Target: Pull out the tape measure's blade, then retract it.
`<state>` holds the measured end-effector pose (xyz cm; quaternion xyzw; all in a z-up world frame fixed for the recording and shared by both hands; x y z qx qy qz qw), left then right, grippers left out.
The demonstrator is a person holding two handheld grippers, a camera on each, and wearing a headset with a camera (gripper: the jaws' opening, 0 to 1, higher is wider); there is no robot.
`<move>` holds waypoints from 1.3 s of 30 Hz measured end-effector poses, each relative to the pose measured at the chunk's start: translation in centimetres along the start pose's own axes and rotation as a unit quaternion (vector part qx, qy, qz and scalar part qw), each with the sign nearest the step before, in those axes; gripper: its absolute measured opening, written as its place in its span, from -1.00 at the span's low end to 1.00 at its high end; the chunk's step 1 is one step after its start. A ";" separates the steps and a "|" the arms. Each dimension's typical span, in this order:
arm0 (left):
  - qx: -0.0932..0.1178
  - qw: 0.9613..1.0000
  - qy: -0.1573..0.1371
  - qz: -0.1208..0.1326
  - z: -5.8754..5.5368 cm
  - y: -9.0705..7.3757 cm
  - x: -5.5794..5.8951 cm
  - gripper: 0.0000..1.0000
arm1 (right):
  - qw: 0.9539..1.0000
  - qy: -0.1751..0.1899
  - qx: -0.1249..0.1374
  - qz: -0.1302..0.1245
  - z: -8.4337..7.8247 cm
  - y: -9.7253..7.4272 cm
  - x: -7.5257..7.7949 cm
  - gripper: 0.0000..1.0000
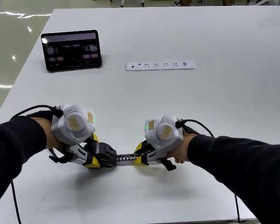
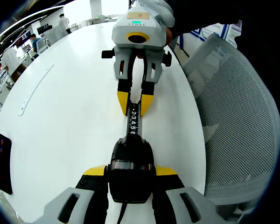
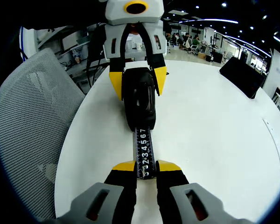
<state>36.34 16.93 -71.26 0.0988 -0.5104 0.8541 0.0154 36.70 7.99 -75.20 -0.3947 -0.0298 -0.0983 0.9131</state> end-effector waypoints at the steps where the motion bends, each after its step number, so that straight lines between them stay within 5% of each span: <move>1: 0.000 1.000 0.000 0.001 0.0 0.0 0.0 -0.36 | 1.000 0.000 -0.001 -0.001 -0.2 -0.1 0.0 -0.79; 39: 0.002 1.000 -0.008 0.013 0.1 0.0 0.0 -0.36 | 1.000 0.005 -0.022 -0.021 -3.5 -3.2 1.1 -0.79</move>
Point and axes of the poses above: the centre of the closed fingertips' face, and the gripper's own axes: y roughly forward along the fingers, x roughly to its right, z roughly out of its top, the point moved 1 cm from there along -y, roughly backward along the fingers, and after that the axes turned 12 degrees about -z, right-handed, at the moved point
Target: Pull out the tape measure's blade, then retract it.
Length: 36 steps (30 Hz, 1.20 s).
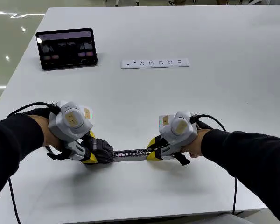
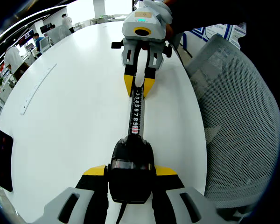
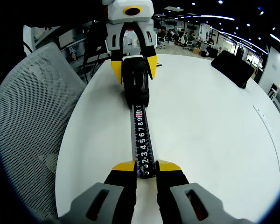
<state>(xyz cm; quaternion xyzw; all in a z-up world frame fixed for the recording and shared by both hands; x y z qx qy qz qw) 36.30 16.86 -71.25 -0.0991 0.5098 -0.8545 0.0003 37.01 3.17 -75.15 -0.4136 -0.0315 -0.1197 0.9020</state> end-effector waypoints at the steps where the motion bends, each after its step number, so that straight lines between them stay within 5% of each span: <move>1: 0.000 1.000 0.001 0.000 0.0 0.0 0.0 -0.36 | 1.000 0.001 -0.001 0.000 -0.1 -0.1 0.0 -0.79; 36: 0.005 1.000 0.002 0.002 0.1 0.0 0.1 -0.36 | 1.000 0.010 -0.014 -0.008 -2.8 -2.5 0.7 -0.79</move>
Point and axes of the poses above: the centre of the closed fingertips' face, and the gripper's own axes: y roughly forward along the fingers, x roughly to its right, z roughly out of its top, the point moved 1 cm from there along -y, roughly backward along the fingers, and after that the axes turned 12 degrees about -z, right-handed, at the moved point
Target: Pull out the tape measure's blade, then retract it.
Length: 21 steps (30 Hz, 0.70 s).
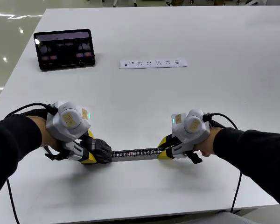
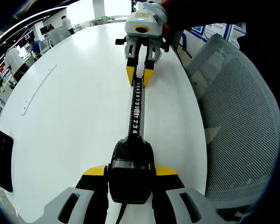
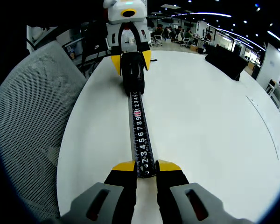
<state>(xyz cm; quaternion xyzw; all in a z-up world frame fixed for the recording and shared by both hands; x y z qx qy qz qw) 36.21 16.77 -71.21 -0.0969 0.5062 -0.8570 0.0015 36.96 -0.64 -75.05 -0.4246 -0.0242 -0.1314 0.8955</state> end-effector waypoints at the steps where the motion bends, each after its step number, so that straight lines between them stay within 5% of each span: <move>1: 0.000 1.000 0.000 0.000 0.0 0.0 0.0 -0.36 | 1.000 0.000 0.000 0.000 0.0 0.0 0.0 -0.79; 21: 0.005 1.000 -0.005 -0.001 -0.1 0.1 -0.2 -0.36 | 1.000 0.009 -0.007 -0.007 -1.9 -1.4 0.9 -0.79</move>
Point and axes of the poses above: the centre of the closed fingertips' face, and the gripper's own axes: y roughly forward along the fingers, x roughly to its right, z roughly out of its top, the point moved 1 cm from there along -y, roughly backward along the fingers, and after that the axes turned 12 degrees about -z, right-handed, at the moved point
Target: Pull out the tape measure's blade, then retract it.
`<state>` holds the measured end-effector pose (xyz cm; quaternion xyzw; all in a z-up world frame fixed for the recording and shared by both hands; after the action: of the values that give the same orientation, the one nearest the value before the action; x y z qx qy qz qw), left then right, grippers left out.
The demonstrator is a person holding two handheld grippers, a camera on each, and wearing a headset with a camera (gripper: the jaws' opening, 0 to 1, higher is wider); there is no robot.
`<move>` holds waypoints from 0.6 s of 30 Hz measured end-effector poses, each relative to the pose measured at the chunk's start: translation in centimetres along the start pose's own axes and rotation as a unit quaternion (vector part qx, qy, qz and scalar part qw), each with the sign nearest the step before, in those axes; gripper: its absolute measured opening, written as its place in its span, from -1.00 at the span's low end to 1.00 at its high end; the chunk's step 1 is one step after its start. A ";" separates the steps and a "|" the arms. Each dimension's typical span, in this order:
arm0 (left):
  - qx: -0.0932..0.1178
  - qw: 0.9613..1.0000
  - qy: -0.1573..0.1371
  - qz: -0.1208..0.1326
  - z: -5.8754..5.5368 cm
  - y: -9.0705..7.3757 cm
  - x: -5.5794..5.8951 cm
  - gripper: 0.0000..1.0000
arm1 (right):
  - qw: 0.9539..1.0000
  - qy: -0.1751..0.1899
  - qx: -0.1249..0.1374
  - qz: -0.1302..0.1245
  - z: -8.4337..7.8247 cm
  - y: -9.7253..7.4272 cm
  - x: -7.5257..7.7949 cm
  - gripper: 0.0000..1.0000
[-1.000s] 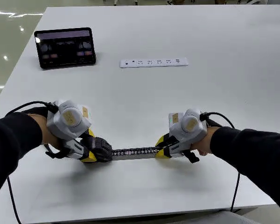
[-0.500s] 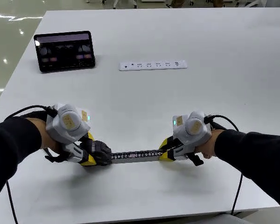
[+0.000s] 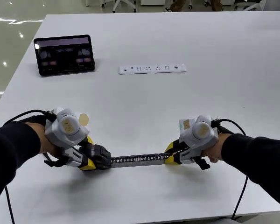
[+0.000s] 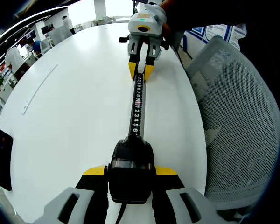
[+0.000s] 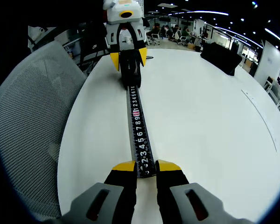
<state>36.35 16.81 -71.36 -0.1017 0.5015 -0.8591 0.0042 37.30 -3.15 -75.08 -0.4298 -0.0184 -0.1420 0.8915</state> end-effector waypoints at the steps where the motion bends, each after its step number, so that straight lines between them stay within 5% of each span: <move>1: 0.000 1.000 0.000 0.000 0.0 0.0 0.0 -0.36 | 1.000 0.000 -0.001 0.000 -0.1 -0.1 0.0 -0.79; 18: 0.002 1.000 0.004 0.001 0.1 -0.1 0.2 -0.36 | 1.000 -0.001 -0.009 -0.005 -1.6 -1.3 0.4 -0.79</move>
<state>36.20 16.76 -71.24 -0.0976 0.5003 -0.8603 0.0031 37.22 -5.22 -75.05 -0.4379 -0.0204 -0.1459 0.8869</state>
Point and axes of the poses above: the centre of the closed fingertips' face, and the gripper's own axes: y roughly forward along the fingers, x roughly to its right, z roughly out of its top, the point moved 1 cm from there along -y, roughly backward along the fingers, and after that the axes turned 12 degrees about -z, right-handed, at the moved point
